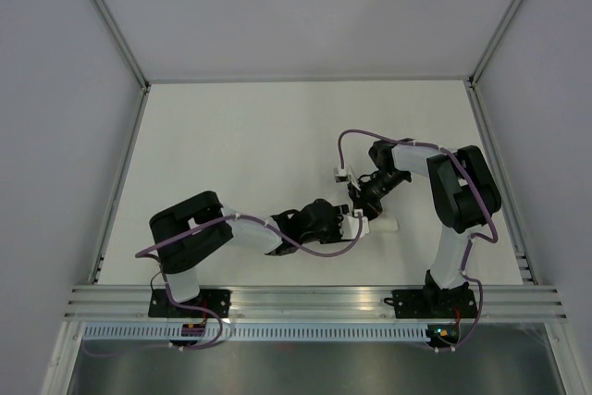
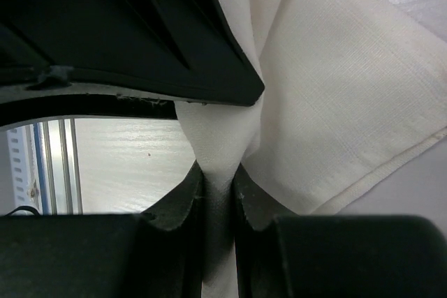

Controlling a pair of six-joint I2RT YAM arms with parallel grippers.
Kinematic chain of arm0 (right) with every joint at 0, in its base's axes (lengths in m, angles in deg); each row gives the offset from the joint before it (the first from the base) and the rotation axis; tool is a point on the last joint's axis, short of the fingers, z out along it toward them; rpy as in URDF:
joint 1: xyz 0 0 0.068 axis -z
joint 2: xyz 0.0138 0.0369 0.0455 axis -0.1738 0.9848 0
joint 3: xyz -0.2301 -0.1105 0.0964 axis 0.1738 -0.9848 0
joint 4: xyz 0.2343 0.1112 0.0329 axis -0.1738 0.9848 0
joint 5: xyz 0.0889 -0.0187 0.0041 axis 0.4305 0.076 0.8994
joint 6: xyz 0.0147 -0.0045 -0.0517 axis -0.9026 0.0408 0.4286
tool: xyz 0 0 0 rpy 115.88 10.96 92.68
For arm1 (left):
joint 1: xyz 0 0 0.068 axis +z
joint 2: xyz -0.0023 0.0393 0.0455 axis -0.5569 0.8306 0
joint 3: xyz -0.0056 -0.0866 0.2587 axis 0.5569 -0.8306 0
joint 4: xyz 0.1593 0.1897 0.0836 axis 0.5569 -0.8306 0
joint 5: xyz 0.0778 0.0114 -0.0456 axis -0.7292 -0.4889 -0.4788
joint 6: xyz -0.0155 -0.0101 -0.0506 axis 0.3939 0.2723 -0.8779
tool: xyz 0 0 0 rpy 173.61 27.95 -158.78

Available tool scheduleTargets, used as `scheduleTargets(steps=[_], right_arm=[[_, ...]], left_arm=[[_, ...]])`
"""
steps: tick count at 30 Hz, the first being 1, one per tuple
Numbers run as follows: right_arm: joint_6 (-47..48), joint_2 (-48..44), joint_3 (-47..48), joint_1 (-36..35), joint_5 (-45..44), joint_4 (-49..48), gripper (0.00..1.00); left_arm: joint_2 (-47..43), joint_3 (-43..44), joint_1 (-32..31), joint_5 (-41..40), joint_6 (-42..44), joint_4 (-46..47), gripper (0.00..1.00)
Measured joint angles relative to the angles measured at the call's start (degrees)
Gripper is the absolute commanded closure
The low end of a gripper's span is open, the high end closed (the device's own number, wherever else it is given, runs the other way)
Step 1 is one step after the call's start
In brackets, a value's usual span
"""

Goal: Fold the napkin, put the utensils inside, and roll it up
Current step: Roll the napkin at the center of the board.

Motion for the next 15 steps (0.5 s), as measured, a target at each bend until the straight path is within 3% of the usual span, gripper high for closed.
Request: scheduleTargets(steps=[1, 3, 8, 10, 11, 15], right_arm=[[-0.22, 0.04, 0.00, 0.04, 0.09, 0.00, 0.89], [-0.50, 0.07, -0.02, 0.09, 0.15, -0.07, 0.89], [-1.81, 0.02, -0.22, 0.22, 0.22, -0.61, 0.89], [-2.56, -0.35, -0.57, 0.31, 0.22, -1.22, 0.79], [-2.97, -0.61, -0.81, 0.31, 0.17, -1.62, 0.68], [-6.03, -2.89, -2.71, 0.31, 0.13, -3.52, 0.43]], left_arm=[[0.11, 0.20, 0.44, 0.44, -0.15, -0.20, 0.61], [0.28, 0.81, 1.33, 2.29, -0.39, -1.09, 0.64], [0.42, 2.45, 2.71, 6.51, -1.77, -4.37, 0.85], [0.42, 3.04, 3.17, 8.09, -2.14, -5.51, 0.92], [0.42, 3.26, 3.41, 8.74, -2.36, -5.95, 0.93], [0.61, 4.02, 4.61, 11.87, -4.59, -6.86, 0.98]])
